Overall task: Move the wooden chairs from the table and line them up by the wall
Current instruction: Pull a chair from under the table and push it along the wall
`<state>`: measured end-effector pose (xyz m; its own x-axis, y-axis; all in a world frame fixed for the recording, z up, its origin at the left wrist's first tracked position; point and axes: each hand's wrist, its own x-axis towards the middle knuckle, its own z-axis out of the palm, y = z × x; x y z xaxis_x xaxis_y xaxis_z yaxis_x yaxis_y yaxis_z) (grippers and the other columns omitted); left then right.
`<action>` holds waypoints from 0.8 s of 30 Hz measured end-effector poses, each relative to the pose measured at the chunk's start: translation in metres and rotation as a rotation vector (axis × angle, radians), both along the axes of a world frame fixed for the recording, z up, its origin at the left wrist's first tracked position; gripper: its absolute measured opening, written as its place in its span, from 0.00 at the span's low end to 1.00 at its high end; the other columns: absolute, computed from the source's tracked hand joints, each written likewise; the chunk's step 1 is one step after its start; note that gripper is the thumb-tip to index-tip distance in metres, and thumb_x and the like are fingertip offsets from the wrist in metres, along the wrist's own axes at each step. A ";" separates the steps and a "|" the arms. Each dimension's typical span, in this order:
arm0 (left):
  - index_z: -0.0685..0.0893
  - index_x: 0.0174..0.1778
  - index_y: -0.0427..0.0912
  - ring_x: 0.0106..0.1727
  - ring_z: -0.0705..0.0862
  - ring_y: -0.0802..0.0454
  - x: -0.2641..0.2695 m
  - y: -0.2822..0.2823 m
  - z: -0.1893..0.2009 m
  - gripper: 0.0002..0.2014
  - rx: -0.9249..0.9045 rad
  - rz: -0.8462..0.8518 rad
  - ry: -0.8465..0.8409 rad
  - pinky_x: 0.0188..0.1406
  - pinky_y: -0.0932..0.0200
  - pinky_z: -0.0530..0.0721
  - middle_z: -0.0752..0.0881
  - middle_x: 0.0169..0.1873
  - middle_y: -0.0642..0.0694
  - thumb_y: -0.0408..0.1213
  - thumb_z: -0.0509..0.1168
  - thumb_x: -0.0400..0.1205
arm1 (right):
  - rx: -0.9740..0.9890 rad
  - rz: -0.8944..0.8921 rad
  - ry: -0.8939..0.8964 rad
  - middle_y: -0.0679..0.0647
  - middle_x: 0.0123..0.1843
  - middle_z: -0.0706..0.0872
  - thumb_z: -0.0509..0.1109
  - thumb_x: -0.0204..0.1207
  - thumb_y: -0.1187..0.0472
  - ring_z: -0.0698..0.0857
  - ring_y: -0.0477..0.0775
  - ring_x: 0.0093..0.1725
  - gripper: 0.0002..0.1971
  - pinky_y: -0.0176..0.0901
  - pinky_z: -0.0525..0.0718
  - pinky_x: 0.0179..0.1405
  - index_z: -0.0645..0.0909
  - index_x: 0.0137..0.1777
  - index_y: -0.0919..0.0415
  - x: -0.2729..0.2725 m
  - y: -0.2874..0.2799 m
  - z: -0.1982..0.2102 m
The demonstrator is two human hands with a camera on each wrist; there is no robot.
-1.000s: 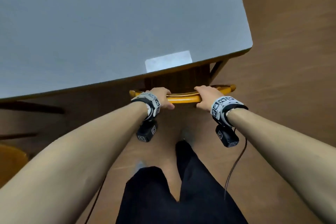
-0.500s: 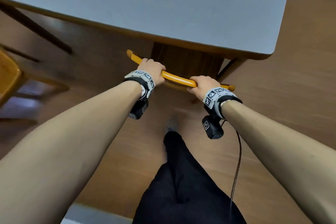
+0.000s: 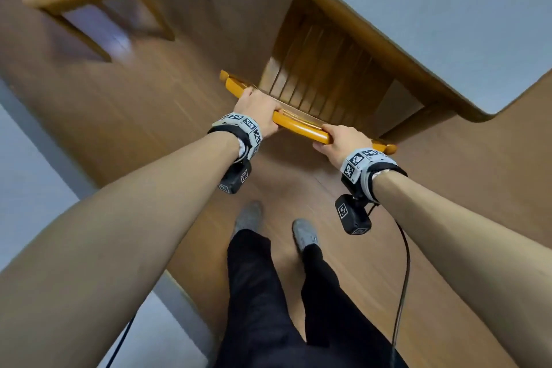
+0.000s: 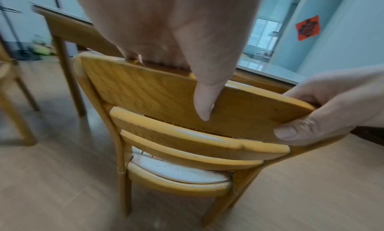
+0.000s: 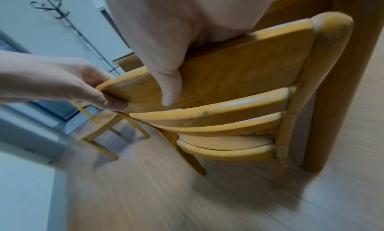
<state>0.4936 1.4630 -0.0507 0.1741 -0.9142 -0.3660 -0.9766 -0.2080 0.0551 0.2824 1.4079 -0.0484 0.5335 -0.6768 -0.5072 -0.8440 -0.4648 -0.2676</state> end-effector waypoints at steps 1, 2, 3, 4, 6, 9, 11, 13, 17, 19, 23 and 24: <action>0.89 0.51 0.55 0.57 0.83 0.44 -0.010 0.011 0.000 0.11 0.014 0.042 -0.001 0.71 0.45 0.68 0.90 0.48 0.52 0.51 0.68 0.76 | 0.003 0.045 0.000 0.48 0.44 0.87 0.66 0.82 0.41 0.86 0.53 0.40 0.13 0.42 0.77 0.32 0.82 0.56 0.47 -0.007 0.001 0.000; 0.89 0.54 0.56 0.58 0.82 0.43 -0.020 0.023 0.000 0.12 0.025 0.084 0.000 0.71 0.44 0.68 0.89 0.49 0.51 0.52 0.68 0.77 | 0.000 0.091 -0.001 0.48 0.44 0.87 0.66 0.82 0.41 0.86 0.53 0.40 0.13 0.43 0.79 0.33 0.82 0.57 0.47 -0.013 0.003 -0.001; 0.88 0.54 0.56 0.59 0.82 0.44 -0.031 0.034 0.001 0.13 0.030 0.129 0.006 0.72 0.44 0.68 0.89 0.50 0.51 0.53 0.68 0.77 | -0.010 0.138 0.004 0.48 0.44 0.87 0.66 0.82 0.41 0.86 0.53 0.41 0.13 0.44 0.83 0.35 0.82 0.58 0.47 -0.020 0.004 0.000; 0.88 0.55 0.56 0.60 0.81 0.44 -0.043 0.047 0.001 0.13 0.029 0.182 0.014 0.72 0.44 0.68 0.89 0.51 0.51 0.54 0.68 0.77 | -0.022 0.189 0.008 0.48 0.45 0.87 0.67 0.83 0.42 0.86 0.53 0.41 0.13 0.46 0.85 0.38 0.83 0.59 0.47 -0.027 0.005 0.001; 0.87 0.60 0.56 0.60 0.80 0.44 -0.070 0.073 0.002 0.15 0.027 0.278 0.029 0.71 0.44 0.69 0.89 0.53 0.50 0.53 0.67 0.78 | -0.036 0.282 0.008 0.48 0.46 0.87 0.67 0.83 0.43 0.86 0.54 0.42 0.12 0.47 0.86 0.41 0.83 0.60 0.46 -0.042 0.009 0.004; 0.86 0.60 0.55 0.59 0.80 0.44 -0.118 0.112 0.009 0.14 0.022 0.387 0.073 0.69 0.45 0.72 0.88 0.50 0.49 0.52 0.67 0.80 | -0.034 0.414 0.023 0.49 0.49 0.87 0.68 0.82 0.44 0.87 0.55 0.46 0.13 0.51 0.88 0.46 0.83 0.63 0.46 -0.070 0.016 0.008; 0.85 0.52 0.55 0.57 0.81 0.45 -0.151 0.134 0.012 0.07 0.009 0.444 0.110 0.67 0.45 0.73 0.86 0.46 0.50 0.51 0.66 0.82 | -0.048 0.500 0.041 0.49 0.50 0.88 0.68 0.82 0.44 0.87 0.56 0.48 0.15 0.53 0.88 0.48 0.83 0.66 0.46 -0.089 0.021 0.011; 0.82 0.47 0.55 0.55 0.82 0.46 -0.187 0.155 0.014 0.05 -0.021 0.511 0.139 0.66 0.47 0.73 0.85 0.44 0.52 0.51 0.67 0.83 | -0.042 0.576 0.055 0.49 0.51 0.87 0.69 0.82 0.44 0.87 0.56 0.48 0.17 0.53 0.88 0.49 0.82 0.68 0.45 -0.109 0.027 0.014; 0.86 0.54 0.54 0.56 0.82 0.46 -0.255 0.181 0.012 0.10 -0.085 0.649 0.160 0.63 0.48 0.73 0.86 0.47 0.52 0.53 0.66 0.84 | -0.034 0.708 0.104 0.50 0.53 0.87 0.70 0.82 0.46 0.86 0.56 0.50 0.17 0.50 0.86 0.49 0.82 0.69 0.45 -0.146 0.032 0.017; 0.86 0.59 0.53 0.58 0.81 0.45 -0.288 0.193 0.011 0.12 -0.095 0.688 0.161 0.63 0.49 0.72 0.86 0.50 0.50 0.52 0.65 0.84 | -0.029 0.761 0.137 0.53 0.60 0.86 0.70 0.83 0.47 0.86 0.58 0.56 0.21 0.50 0.84 0.54 0.78 0.75 0.45 -0.165 0.038 0.018; 0.83 0.69 0.51 0.64 0.78 0.43 -0.345 0.209 0.008 0.18 -0.088 0.770 0.176 0.68 0.48 0.70 0.86 0.61 0.47 0.52 0.63 0.86 | 0.018 0.832 0.186 0.54 0.69 0.83 0.70 0.83 0.50 0.84 0.60 0.64 0.25 0.51 0.82 0.59 0.74 0.79 0.43 -0.202 0.045 0.017; 0.82 0.71 0.51 0.66 0.78 0.43 -0.358 0.212 0.008 0.19 -0.077 0.787 0.183 0.70 0.48 0.69 0.85 0.64 0.47 0.53 0.63 0.86 | 0.027 0.846 0.186 0.54 0.68 0.84 0.70 0.82 0.51 0.84 0.60 0.63 0.23 0.51 0.83 0.59 0.75 0.77 0.43 -0.211 0.047 0.016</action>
<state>0.1361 1.6747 -0.0431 0.7200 -0.5724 -0.3924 -0.5197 -0.8194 0.2418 0.0710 1.4550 -0.0324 0.7592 -0.0760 -0.6464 -0.2483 -0.9519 -0.1796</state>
